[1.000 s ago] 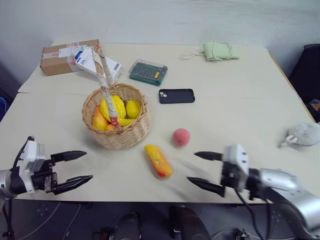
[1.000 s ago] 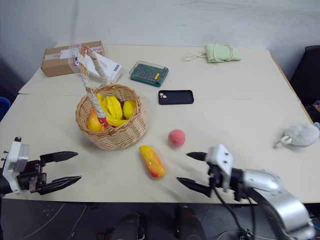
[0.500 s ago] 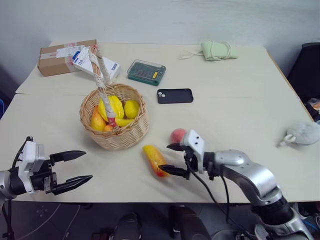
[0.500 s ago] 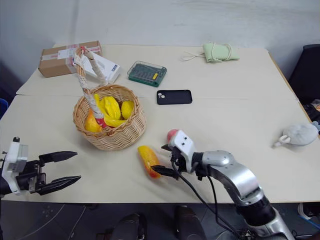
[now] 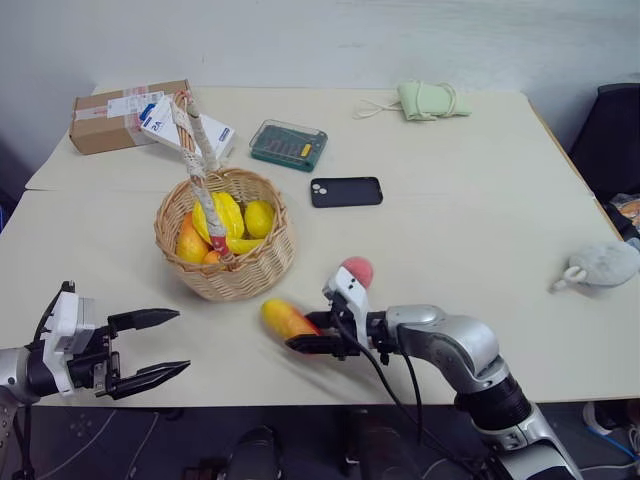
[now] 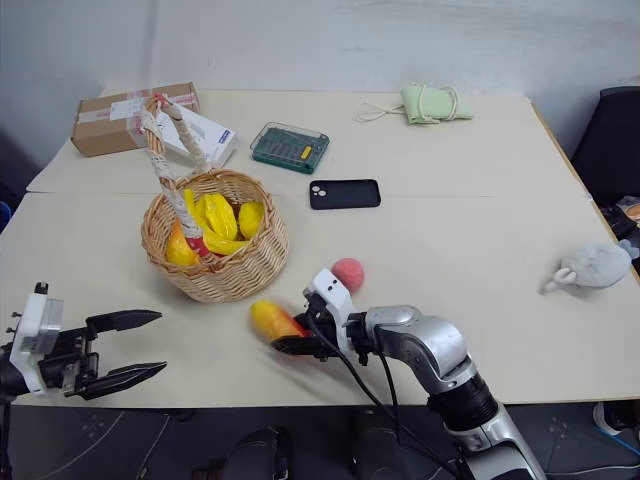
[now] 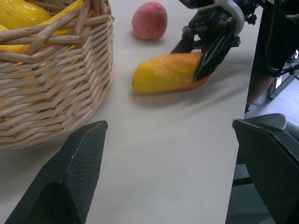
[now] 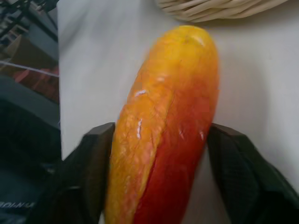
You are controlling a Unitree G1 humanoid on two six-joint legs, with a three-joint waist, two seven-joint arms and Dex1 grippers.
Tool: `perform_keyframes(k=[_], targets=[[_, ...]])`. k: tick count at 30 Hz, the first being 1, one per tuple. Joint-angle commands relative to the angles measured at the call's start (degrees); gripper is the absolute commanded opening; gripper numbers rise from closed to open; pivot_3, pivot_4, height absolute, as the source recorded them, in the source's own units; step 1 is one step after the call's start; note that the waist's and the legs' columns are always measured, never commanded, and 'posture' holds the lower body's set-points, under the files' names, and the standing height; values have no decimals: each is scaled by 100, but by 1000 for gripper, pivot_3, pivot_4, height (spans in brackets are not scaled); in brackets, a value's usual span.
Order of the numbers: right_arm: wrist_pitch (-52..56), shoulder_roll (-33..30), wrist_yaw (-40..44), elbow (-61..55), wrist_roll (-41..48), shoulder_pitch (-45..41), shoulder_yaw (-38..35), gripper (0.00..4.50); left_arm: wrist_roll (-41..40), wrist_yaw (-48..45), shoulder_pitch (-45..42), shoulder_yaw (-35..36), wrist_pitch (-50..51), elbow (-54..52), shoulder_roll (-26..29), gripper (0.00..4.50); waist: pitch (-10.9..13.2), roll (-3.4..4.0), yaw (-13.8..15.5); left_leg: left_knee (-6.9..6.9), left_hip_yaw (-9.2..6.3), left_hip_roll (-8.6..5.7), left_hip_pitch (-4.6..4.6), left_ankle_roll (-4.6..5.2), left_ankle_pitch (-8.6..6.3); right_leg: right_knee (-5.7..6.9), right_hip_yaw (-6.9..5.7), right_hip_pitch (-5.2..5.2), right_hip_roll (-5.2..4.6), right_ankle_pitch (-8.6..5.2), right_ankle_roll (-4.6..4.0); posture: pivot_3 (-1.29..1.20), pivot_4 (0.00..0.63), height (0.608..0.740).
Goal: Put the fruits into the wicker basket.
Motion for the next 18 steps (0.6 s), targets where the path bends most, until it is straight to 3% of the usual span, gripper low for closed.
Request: perform_keyframes(k=[1, 6, 10, 13, 16, 18], targets=[[-589, -412, 757, -510, 332, 235, -335, 1675, -265, 147, -37, 257, 30, -343, -51, 4500, -1, -2, 10, 1, 0, -1, -3, 2, -1, -3, 0, 0, 0, 1, 1, 0, 150, 740], [-293, -1125, 1246, -1075, 1584, 361, -1751, 1599, -1238, 772, -4, 738, 843, -1033, -141, 4500, 1, 0, 40, 9, -1, -2, -11, 11, -10, -18, -2, 8, -2, 5, 11, 0, 150, 740], [-72, -1106, 461, -628, 2053, -576, -2576, 1599, -2074, 1457, -123, 1252, 1341, -1211, -272, 4500, 2, 2, -36, 9, 1, 3, 14, 7, -7, -10, 7, 21, 7, 7, 16, 0, 150, 740], [-250, -952, -10, 90, 1480, -1465, -2374, 1599, -2232, 1778, -220, 1357, 1437, -1229, -347, 4500, 6, 8, -67, 8, -1, 3, 28, -9, 15, 17, 7, 15, 15, 5, 10, 0, 150, 740], [-560, -225, -686, 1260, 935, -2548, -2137, 1599, -2330, 1992, -296, 1359, 1460, -1223, -450, 4500, 6, 8, -141, 6, -4, 2, 29, -13, 21, 25, 6, 14, 18, 3, 5, 0, 150, 740], [-870, 129, -679, 1841, 549, -3060, -1860, 1599, -2402, 2102, -306, 1355, 1500, -1255, -541, 4500, 6, 9, -185, 12, 16, 1, 26, -14, 25, 44, 25, -2, 19, 6, 7, 0, 150, 740]])
